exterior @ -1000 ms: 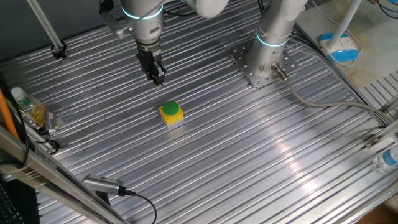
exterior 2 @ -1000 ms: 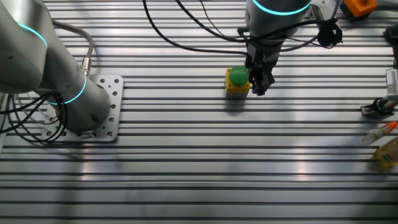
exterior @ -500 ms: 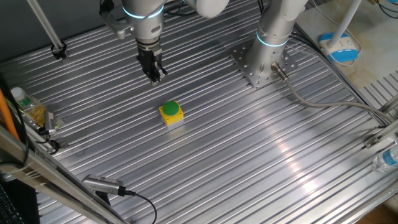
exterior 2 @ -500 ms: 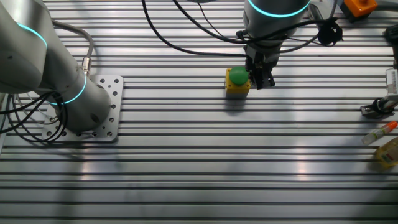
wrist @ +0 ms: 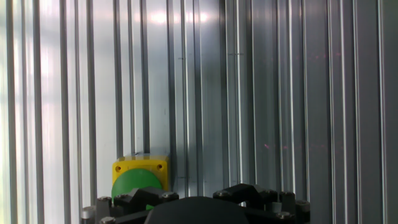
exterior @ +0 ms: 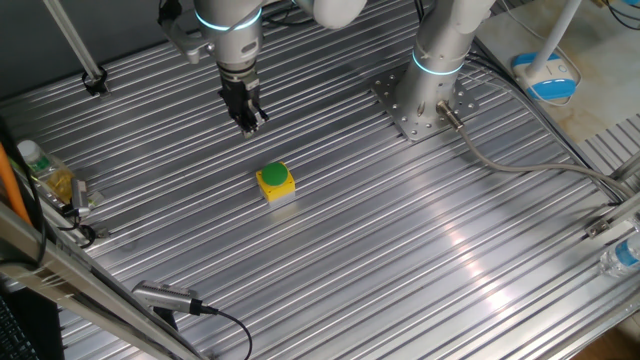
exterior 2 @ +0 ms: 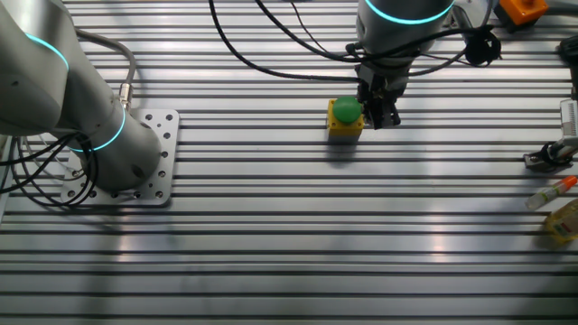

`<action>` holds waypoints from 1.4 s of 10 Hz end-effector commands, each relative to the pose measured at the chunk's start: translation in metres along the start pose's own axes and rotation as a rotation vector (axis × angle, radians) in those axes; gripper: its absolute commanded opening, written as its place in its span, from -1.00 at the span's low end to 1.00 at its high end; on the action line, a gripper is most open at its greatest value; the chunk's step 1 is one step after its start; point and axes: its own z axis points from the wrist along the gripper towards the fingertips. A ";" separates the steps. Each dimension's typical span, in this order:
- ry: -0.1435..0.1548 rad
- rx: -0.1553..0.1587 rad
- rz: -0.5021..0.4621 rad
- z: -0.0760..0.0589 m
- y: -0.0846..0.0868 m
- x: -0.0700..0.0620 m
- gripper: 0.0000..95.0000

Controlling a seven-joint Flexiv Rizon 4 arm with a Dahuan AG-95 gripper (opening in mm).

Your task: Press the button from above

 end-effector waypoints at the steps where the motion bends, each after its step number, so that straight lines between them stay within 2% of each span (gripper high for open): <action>1: 0.010 -0.002 0.011 0.000 0.004 -0.003 -1.00; 5: 0.035 -0.009 0.047 -0.007 0.020 -0.019 -1.00; 7: 0.043 -0.013 0.069 -0.006 0.029 -0.026 -1.00; 10: 0.057 -0.021 0.072 -0.005 0.030 -0.026 -1.00; 12: 0.056 -0.025 0.074 -0.005 0.030 -0.026 -1.00; 14: 0.049 -0.009 0.076 -0.005 0.030 -0.026 -1.00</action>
